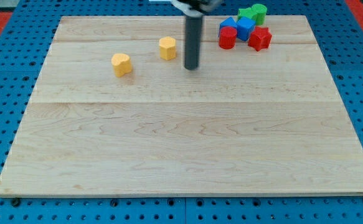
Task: Move the hexagon upwards
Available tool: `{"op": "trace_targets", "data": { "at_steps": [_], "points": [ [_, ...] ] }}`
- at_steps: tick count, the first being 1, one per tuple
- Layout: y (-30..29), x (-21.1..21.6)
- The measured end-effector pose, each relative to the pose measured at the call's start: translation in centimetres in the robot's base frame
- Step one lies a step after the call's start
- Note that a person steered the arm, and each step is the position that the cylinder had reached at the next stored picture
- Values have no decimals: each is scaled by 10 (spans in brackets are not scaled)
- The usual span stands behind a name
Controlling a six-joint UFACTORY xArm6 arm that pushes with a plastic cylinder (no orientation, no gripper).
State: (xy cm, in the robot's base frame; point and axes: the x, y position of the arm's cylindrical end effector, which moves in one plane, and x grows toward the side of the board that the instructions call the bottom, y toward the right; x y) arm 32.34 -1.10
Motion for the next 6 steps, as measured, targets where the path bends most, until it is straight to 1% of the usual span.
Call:
{"op": "trace_targets", "data": {
  "at_steps": [1,2,3,4,5,6],
  "points": [
    [-68,14],
    [-58,22],
    [-33,-13],
    [-36,-59],
    [-34,-7],
    [-67,79]
  ]
}}
